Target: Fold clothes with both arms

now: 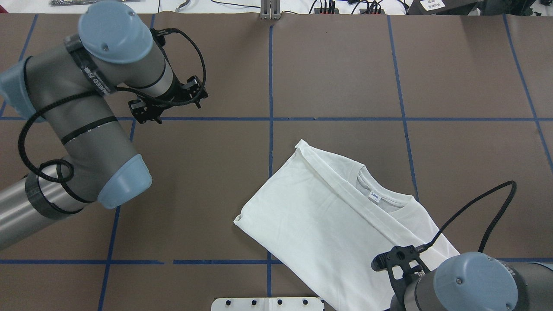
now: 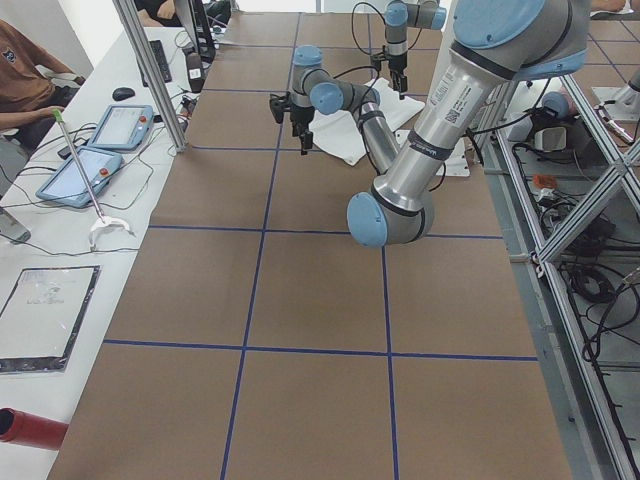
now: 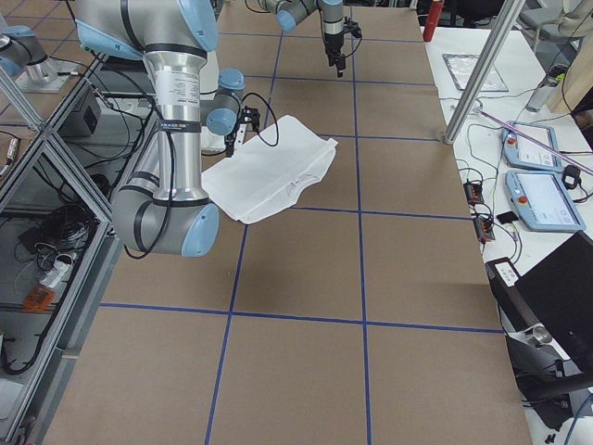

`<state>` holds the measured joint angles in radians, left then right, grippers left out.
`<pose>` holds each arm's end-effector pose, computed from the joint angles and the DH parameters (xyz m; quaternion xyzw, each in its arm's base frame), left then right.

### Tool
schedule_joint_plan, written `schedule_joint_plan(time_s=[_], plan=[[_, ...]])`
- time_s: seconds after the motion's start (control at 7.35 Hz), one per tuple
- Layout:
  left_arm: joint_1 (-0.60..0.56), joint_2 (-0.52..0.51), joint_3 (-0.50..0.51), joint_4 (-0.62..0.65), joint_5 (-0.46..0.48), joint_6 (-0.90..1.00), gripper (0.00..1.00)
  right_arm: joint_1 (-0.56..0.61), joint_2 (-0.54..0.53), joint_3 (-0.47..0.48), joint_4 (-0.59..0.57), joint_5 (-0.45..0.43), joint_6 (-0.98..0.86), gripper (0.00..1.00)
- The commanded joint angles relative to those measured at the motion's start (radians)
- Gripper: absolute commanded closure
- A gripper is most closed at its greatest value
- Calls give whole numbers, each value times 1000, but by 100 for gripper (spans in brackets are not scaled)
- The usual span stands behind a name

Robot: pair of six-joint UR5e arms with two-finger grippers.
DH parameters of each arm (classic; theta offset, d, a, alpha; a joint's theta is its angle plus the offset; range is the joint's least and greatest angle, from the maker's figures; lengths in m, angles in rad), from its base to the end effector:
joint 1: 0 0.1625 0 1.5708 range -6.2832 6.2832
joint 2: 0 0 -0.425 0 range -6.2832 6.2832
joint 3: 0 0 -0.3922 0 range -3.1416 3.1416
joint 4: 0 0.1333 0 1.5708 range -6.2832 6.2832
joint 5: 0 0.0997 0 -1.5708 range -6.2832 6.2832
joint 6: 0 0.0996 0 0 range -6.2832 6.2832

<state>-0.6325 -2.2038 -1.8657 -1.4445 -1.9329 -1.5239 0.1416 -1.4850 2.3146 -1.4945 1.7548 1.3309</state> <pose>0.4444 -0.4472 0.1844 -0.0284 0.4171 -0.1942 0.8874 -0.4192 -0.1760 0.2786 0.0015 -0.4435 -0.0841 0.8923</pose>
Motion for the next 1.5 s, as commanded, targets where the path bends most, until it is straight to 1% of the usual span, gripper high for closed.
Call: schedule_joint_plan(time_s=[0.0, 0.14, 0.27, 0.41, 0.54, 0.82, 1.09, 1.22, 1.36], plan=[[158, 39, 20, -220, -8, -154, 1, 157, 60, 14, 5, -38, 16, 0], [201, 73, 20, -293, 0, -154, 1, 227, 81, 17, 8, 10, 14, 0], [227, 78, 20, -306, 27, -154, 1, 266, 118, 16, 8, 25, 20, 0], [281, 78, 39, -306, 73, -165, 1, 266, 120, 11, 8, 13, 27, 0], [289, 75, 55, -307, 80, -204, 1, 273, 120, 8, 8, 14, 28, 0], [290, 59, 150, -335, 80, -205, 1, 283, 120, -1, 10, 22, 27, 0], [290, 55, 155, -346, 78, -208, 2, 286, 121, 0, 10, 25, 27, 0], [290, 55, 155, -347, 78, -208, 5, 294, 141, -1, 8, 23, 27, 0], [290, 53, 155, -347, 77, -209, 14, 299, 141, -1, 8, 25, 25, 0]])
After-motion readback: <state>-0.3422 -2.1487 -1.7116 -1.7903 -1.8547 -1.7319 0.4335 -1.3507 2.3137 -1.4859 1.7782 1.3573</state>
